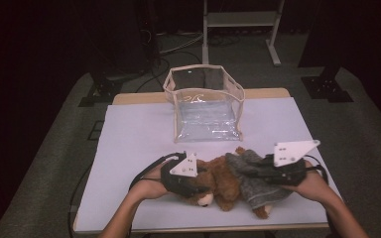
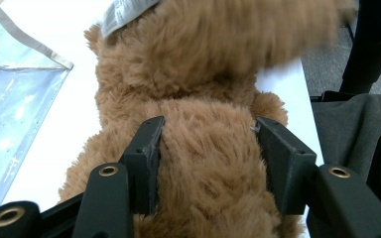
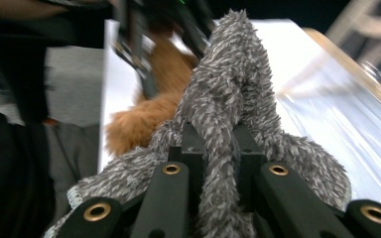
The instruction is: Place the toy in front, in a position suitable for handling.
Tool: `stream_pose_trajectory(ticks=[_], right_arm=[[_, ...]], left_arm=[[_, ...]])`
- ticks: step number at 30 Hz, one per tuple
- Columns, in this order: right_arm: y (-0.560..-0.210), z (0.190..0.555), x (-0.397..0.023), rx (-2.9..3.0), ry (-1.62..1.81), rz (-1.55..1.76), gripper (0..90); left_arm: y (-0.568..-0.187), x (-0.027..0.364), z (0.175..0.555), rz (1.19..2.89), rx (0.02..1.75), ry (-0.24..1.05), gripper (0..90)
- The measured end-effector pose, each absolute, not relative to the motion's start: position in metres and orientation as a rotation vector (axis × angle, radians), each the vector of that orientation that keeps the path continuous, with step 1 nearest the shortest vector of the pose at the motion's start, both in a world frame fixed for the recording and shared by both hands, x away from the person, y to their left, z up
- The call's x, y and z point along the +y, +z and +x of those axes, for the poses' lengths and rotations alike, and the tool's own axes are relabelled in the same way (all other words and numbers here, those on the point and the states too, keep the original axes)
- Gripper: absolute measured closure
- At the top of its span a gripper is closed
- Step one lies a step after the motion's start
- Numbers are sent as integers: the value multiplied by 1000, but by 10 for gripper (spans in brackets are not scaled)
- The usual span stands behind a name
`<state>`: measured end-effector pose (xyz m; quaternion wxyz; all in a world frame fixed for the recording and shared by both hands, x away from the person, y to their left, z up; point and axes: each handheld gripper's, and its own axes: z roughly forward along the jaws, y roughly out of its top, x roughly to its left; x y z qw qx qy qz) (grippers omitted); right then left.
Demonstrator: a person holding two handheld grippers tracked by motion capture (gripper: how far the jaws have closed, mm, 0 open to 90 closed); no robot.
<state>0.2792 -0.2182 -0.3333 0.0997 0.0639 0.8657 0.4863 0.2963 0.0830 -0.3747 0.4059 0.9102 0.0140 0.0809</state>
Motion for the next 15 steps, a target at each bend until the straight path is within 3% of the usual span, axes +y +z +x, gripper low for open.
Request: stream_pose_trajectory(ticks=[6, 11, 15], right_arm=[[-336, 282, -180, 2611, 1413, 93, 797], [-357, 286, -192, 2651, 1238, 147, 797], [-354, 284, -210, 2614, 1250, 216, 798]], left_arm=[[-375, 83, 297, 2292, 39, 206, 468], [-376, 84, 297, 2283, 49, 205, 470], [-375, 82, 298, 2289, 44, 204, 470]])
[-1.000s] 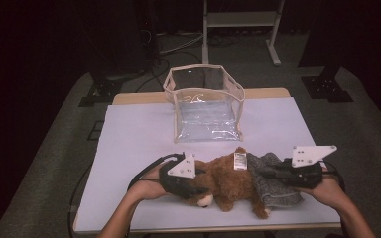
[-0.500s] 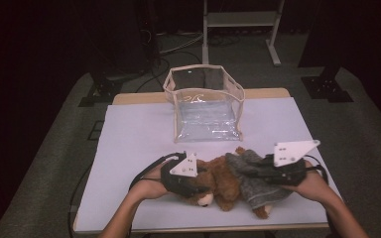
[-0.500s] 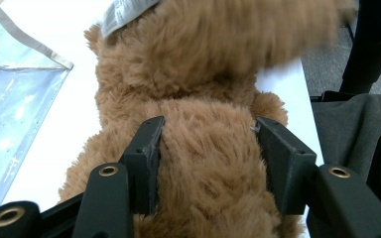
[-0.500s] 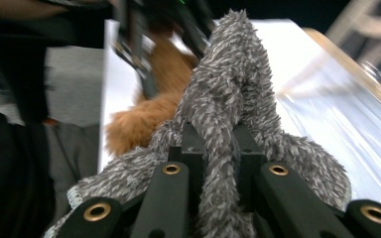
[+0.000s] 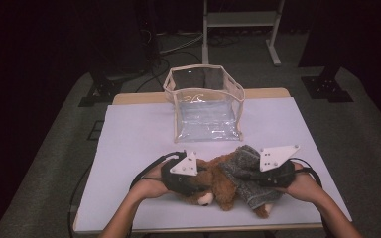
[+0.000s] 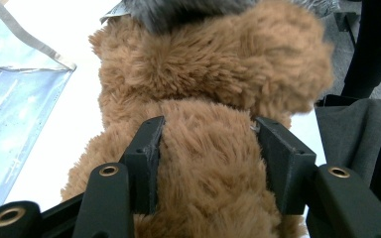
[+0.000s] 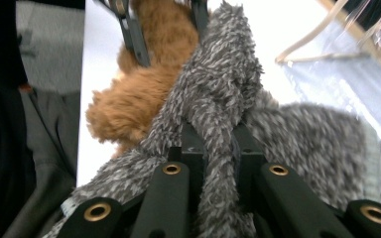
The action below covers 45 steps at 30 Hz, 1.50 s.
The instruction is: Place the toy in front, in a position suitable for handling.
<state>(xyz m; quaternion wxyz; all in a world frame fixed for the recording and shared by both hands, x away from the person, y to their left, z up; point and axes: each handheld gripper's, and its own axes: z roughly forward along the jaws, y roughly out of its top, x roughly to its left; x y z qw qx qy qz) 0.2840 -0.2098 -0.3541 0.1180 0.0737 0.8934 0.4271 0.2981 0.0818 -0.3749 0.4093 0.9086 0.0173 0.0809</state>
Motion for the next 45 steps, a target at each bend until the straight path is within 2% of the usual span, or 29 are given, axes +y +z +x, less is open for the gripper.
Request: stream_pose_trajectory(ticks=[5, 9, 13, 17, 23, 29, 33, 39, 45], right_arm=[[-336, 276, -194, 2573, 1382, 127, 797], [-337, 281, -183, 2607, 1323, 99, 797], [-355, 292, -202, 2642, 1195, 209, 799], [-367, 295, -230, 2616, 1209, 306, 802], [-377, 296, -245, 2607, 1236, 394, 804], [-373, 301, -258, 2615, 1247, 465, 804], [-341, 295, -263, 2572, 1302, 455, 804], [-295, 291, -226, 2588, 1325, 293, 802], [-291, 293, -160, 2677, 1298, 157, 801]], left_arm=[[-374, 79, 298, 2304, 36, 212, 469], [-374, 80, 297, 2301, 39, 215, 469], [-374, 82, 297, 2290, 35, 218, 467], [-370, 83, 296, 2284, 32, 232, 454], [-353, 102, 298, 2251, 74, 265, 422], [-366, 106, 302, 2258, 111, 235, 501], [-372, 102, 302, 2226, 117, 233, 548], [-372, 99, 300, 2234, 108, 249, 553], [-372, 98, 297, 2227, 105, 252, 552]])
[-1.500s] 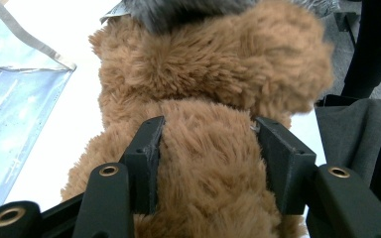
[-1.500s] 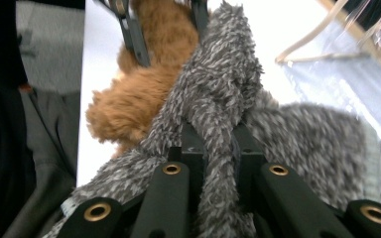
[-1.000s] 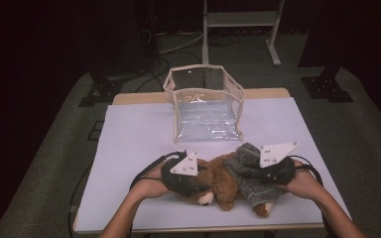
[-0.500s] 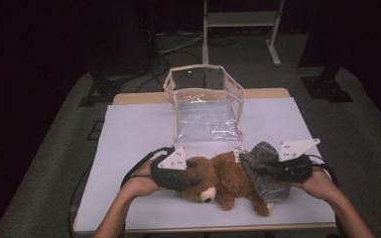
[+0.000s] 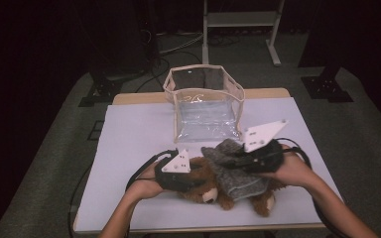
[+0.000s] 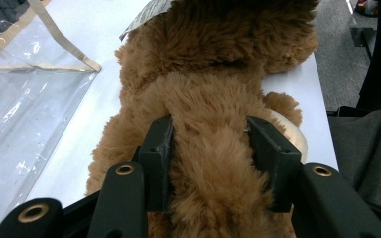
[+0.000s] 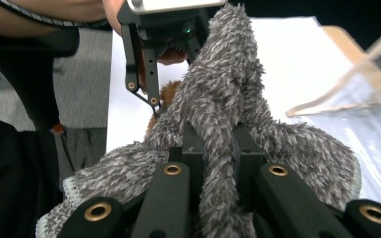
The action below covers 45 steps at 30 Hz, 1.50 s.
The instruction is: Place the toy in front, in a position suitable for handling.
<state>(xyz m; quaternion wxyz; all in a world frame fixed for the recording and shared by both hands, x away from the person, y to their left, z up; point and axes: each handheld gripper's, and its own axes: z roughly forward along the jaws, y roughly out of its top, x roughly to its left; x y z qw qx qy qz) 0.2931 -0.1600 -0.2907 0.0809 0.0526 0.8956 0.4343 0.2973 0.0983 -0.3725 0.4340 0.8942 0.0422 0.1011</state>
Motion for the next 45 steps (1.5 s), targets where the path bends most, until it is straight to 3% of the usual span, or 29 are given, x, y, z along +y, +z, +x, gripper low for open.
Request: stream_pose_trajectory(ticks=[4, 8, 22, 29, 38, 45], right_arm=[[-317, 309, -144, 2744, 1212, 208, 801], [-346, 317, -157, 2786, 1158, 270, 804], [-355, 316, -187, 2697, 1186, 305, 808], [-350, 316, -202, 2671, 1190, 372, 807], [-312, 307, -150, 2651, 1309, 165, 805], [-335, 318, -130, 2737, 1204, 169, 800]], left_arm=[[-374, 101, 296, 2214, 108, 252, 546], [-376, 102, 295, 2195, 119, 250, 534], [-363, 124, 297, 2214, 178, 307, 443], [-380, 126, 301, 2213, 204, 279, 532], [-380, 114, 304, 2214, 173, 285, 566], [-386, 121, 302, 2213, 181, 271, 554]])
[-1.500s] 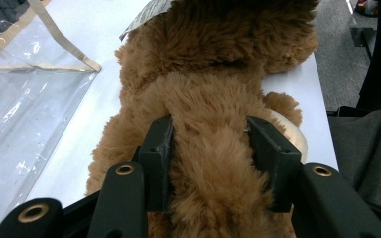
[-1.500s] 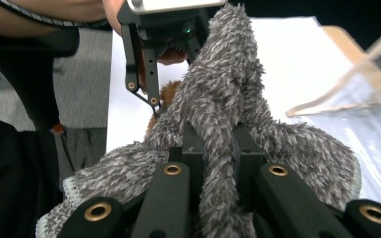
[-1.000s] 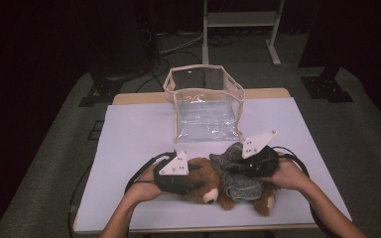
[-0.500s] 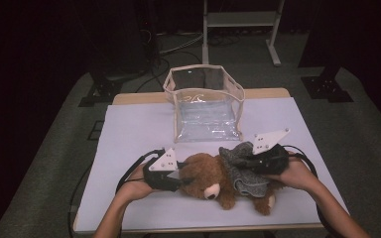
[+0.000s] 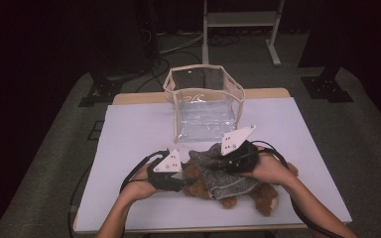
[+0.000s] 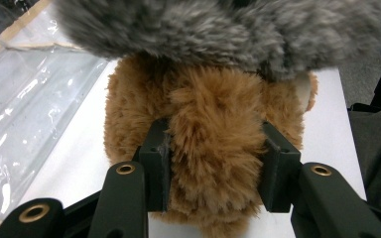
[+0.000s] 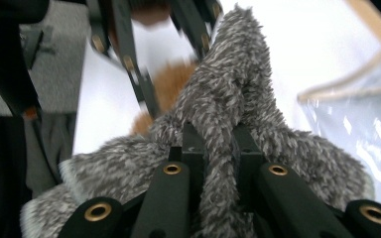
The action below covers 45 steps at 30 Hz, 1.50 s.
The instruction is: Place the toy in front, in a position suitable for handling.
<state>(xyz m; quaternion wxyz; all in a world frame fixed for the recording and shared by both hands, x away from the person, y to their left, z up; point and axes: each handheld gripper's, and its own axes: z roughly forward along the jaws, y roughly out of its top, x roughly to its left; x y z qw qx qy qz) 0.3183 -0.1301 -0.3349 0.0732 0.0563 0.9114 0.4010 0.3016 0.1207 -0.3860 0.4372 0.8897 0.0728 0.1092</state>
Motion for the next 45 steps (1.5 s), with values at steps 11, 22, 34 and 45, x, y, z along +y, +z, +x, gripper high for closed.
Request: stream_pose_trajectory(ticks=[11, 22, 34, 45], right_arm=[[-349, 319, -158, 2721, 1239, 243, 796], [-338, 319, -123, 2738, 1250, 119, 801], [-346, 321, -142, 2746, 1231, 171, 799], [-345, 319, -132, 2734, 1291, 138, 802]], left_arm=[[-385, 116, 302, 2232, 165, 268, 552], [-385, 118, 301, 2238, 150, 264, 551], [-386, 117, 302, 2248, 139, 266, 550], [-386, 116, 302, 2245, 138, 258, 551]])
